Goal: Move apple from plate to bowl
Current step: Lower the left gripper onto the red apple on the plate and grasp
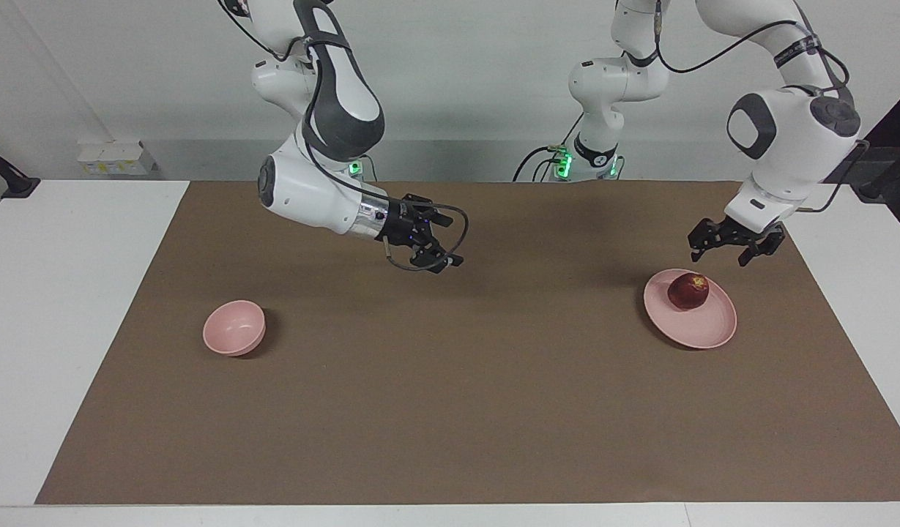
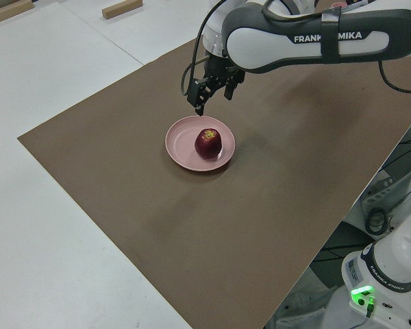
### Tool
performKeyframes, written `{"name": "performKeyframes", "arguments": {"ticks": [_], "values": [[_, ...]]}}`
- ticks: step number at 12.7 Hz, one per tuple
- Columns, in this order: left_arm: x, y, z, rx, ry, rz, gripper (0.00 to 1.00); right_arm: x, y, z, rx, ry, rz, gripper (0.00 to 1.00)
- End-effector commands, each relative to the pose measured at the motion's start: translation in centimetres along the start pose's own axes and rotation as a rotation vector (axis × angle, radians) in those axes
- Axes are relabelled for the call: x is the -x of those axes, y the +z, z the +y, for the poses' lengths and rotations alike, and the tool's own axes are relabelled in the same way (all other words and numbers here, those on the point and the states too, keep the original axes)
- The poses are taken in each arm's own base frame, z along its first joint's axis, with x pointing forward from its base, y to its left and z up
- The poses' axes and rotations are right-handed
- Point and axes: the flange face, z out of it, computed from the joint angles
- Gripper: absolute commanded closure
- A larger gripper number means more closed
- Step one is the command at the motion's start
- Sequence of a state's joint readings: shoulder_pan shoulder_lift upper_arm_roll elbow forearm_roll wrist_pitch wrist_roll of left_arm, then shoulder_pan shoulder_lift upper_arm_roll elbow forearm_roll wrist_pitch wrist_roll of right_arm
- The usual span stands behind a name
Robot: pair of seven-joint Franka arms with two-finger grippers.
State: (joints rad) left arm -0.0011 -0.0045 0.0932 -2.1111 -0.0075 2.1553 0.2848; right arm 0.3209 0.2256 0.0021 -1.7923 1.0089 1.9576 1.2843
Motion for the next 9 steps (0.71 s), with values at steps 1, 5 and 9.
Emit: {"name": "performKeyframes", "arguments": {"ticks": [1, 5, 9], "values": [[-0.6, 4.4, -0.4, -0.023, 0.012, 0.035, 0.0, -0.1, 1.3, -0.3, -0.023, 0.038, -0.031, 0.0], [0.7, 8.0, -0.7, -0.021, 0.0, 0.017, 0.0, -0.3, 2.6, -0.4, -0.047, 0.074, -0.061, 0.0], [1.1, 8.3, -0.4, -0.014, 0.003, -0.003, 0.79, 1.0, 4.0, -0.2, -0.073, 0.091, -0.051, 0.0]]}}
